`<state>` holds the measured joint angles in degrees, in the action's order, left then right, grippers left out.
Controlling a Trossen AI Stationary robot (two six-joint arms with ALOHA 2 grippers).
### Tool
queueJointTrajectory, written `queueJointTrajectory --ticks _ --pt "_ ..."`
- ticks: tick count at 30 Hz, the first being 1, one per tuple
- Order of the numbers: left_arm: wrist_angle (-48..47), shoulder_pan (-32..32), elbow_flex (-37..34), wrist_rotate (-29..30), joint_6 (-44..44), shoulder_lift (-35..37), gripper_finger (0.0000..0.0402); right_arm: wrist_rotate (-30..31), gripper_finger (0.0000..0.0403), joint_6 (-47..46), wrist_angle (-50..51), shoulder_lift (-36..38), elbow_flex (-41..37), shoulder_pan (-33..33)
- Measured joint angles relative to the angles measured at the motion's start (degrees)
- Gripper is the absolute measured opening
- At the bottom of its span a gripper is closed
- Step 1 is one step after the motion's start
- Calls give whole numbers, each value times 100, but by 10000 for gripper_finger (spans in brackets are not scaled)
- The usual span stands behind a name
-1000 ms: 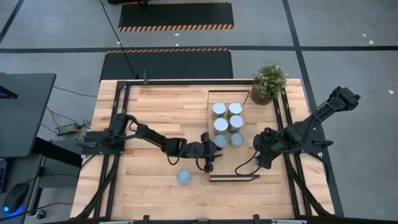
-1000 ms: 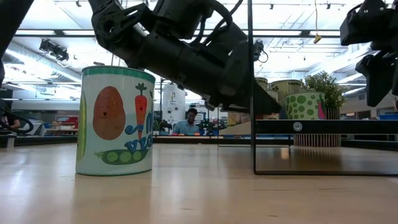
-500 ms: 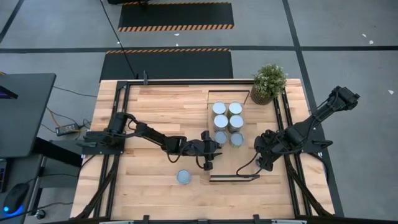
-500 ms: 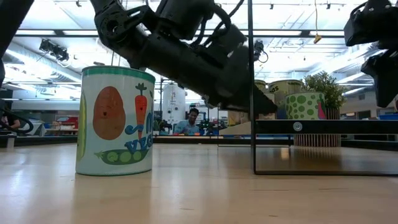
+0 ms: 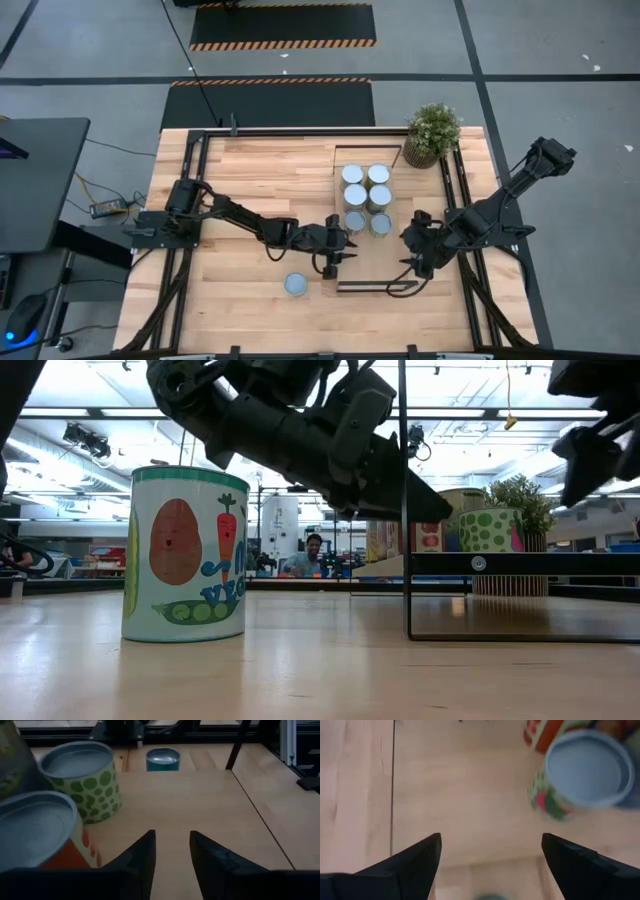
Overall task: Pick and place cans onto a shelf
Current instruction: Adjust the cans on the shelf
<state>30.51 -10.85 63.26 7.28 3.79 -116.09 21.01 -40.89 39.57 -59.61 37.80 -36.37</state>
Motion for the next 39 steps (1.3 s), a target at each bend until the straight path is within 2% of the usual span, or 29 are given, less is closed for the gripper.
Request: queueJointTrajectory --ticks 5,10,15,30,34,39 --pt "1 8 0 235 35 0 126 234 352 715 -929 -31 -295 275" --pt "-11 8 0 614 44 0 126 96 352 1153 -1733 -31 -596 571" --pt "-7 8 0 685 49 -2 126 -105 352 1269 -2237 -33 -875 706" --pt "-85 181 0 961 44 -4 126 -53 352 1720 -2531 -660 -933 1188" --pt "-89 207 0 1029 49 -4 126 -184 352 1774 -2539 -643 -935 1313" --pt "-189 121 0 896 4 -4 126 -660 352 1651 -2373 -517 -852 1273"
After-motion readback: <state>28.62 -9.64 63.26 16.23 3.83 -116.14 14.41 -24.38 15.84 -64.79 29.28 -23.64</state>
